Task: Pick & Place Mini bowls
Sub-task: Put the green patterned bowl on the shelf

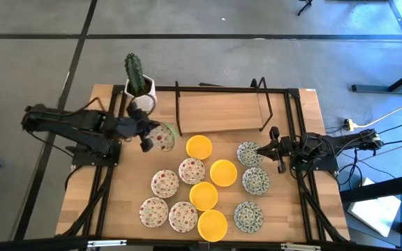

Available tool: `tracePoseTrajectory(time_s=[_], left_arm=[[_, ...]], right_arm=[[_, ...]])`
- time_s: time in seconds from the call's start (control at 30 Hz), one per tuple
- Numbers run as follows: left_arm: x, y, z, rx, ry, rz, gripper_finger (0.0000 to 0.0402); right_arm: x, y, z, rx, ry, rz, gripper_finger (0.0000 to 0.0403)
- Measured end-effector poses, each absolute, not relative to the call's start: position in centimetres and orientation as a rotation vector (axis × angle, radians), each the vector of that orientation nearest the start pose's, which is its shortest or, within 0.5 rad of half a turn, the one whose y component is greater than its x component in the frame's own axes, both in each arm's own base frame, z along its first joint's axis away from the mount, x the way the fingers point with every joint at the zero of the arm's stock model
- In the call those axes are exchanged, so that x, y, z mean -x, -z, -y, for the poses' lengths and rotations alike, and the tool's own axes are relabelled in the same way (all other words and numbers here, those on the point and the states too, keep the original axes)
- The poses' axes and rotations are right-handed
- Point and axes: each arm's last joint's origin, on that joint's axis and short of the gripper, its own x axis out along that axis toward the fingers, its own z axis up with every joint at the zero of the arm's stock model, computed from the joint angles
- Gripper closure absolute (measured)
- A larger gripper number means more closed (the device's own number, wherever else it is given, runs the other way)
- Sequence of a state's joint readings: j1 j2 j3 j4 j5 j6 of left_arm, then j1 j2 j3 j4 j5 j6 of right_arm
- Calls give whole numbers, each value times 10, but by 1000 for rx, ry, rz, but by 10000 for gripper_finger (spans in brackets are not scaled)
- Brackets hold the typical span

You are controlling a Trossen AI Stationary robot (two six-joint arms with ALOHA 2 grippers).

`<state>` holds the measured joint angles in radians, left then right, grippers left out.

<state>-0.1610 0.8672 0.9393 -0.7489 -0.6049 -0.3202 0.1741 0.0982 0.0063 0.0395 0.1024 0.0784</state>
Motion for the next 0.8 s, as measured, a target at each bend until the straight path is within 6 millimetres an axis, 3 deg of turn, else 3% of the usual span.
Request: tracePoseTrajectory(time_s=[0.13,0.33,0.47,0.63,0.8], left_arm=[[-149,-322,14,58,-522,-432,395],[-143,-298,16,81,-541,-229,395],[-141,-287,15,83,-525,-190,395],[-145,-293,15,100,-474,-139,395],[-156,-320,14,84,-474,-90,395]], right_arm=[[-102,-162,-15,-71,-70,-55,368],[-102,-162,-15,-71,-69,-55,368],[-102,-162,-15,-71,-70,-55,368],[-102,-162,-15,-65,-69,-54,368],[-102,-162,-15,-64,-68,-54,368]])
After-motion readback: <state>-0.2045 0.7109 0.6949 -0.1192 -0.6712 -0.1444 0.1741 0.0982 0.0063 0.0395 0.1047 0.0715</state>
